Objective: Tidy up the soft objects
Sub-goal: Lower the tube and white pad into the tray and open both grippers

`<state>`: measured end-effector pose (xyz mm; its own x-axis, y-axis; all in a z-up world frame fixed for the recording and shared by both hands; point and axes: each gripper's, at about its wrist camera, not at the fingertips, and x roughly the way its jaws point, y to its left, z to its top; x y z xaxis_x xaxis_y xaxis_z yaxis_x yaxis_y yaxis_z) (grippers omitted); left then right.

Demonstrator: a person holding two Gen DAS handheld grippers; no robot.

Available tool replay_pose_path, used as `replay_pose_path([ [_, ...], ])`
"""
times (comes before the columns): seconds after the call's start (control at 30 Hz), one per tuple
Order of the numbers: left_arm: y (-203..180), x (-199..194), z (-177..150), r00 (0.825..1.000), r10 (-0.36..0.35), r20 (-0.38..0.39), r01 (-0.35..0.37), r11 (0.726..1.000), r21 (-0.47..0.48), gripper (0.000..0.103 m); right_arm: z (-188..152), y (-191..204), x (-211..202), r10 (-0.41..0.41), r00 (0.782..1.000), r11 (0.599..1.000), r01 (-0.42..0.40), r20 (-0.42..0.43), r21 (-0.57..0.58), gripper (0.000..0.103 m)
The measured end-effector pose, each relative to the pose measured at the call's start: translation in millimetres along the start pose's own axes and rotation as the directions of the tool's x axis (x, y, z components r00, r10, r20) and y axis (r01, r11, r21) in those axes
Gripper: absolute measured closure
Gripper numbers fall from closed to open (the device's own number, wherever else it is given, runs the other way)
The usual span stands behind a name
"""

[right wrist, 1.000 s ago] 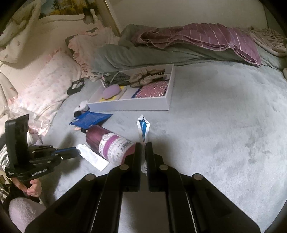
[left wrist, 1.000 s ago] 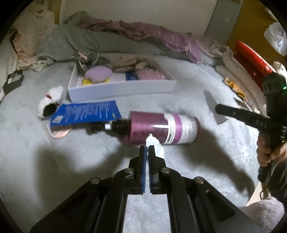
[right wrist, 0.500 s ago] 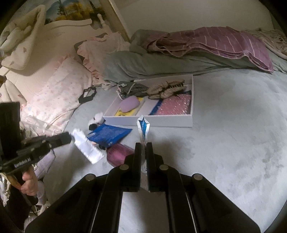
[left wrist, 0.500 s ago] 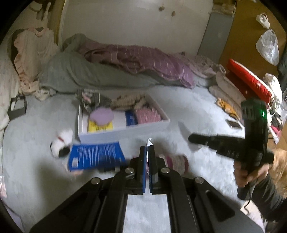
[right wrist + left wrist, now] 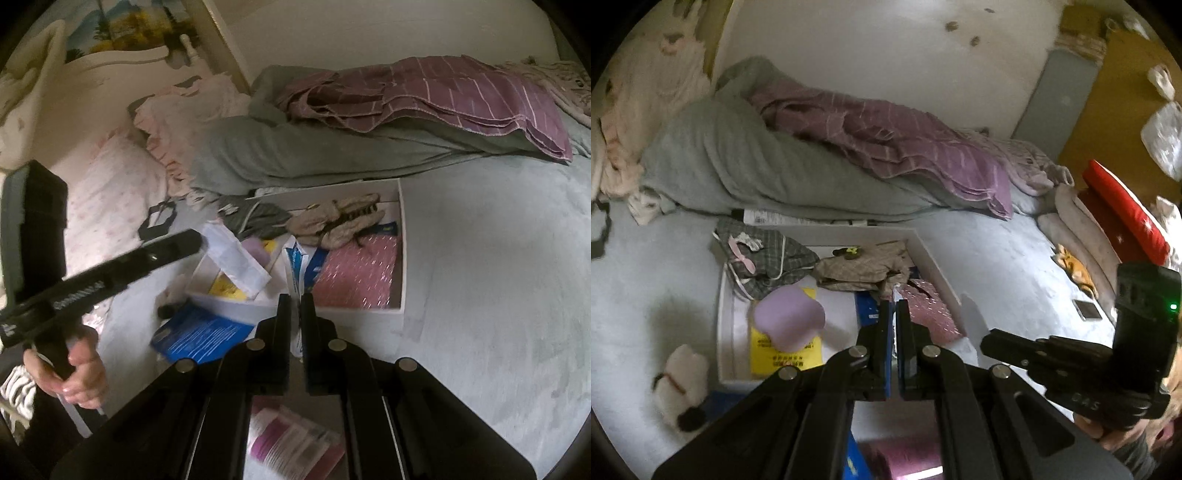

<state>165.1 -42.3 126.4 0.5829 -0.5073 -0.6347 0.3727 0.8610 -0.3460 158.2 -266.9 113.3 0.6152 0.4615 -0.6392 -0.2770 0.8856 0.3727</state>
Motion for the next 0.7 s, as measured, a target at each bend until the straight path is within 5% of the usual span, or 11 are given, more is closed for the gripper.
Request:
replay_pose_path([
  [0.2, 22, 44, -7, 0.993, 0.097, -0.073, -0.099, 0.995, -0.018, 0.103, 16, -8, 28, -0.025, 1.0, 1.0, 0.025, -0.007, 0.016, 0.097],
  [0.3, 26, 53, 1, 0.99, 0.09, -0.106, -0.097, 0.993, -0.061, 0.103, 29, -1, 46, -0.02, 0.999, 1.0, 0.019, -0.042, -0.013, 0.097],
  [0.5, 10, 55, 20, 0.983, 0.112, -0.142, -0.102, 0.992, 0.079, 0.103, 63, 9, 60, 0.076, 0.993, 0.994, -0.082, -0.086, -0.066, 0.097],
  [0.7, 30, 64, 5, 0.955, 0.157, -0.253, -0.153, 0.988, 0.036, 0.103, 52, 1, 75, 0.072, 0.992, 0.993, -0.081, -0.105, -0.09, 0.097],
])
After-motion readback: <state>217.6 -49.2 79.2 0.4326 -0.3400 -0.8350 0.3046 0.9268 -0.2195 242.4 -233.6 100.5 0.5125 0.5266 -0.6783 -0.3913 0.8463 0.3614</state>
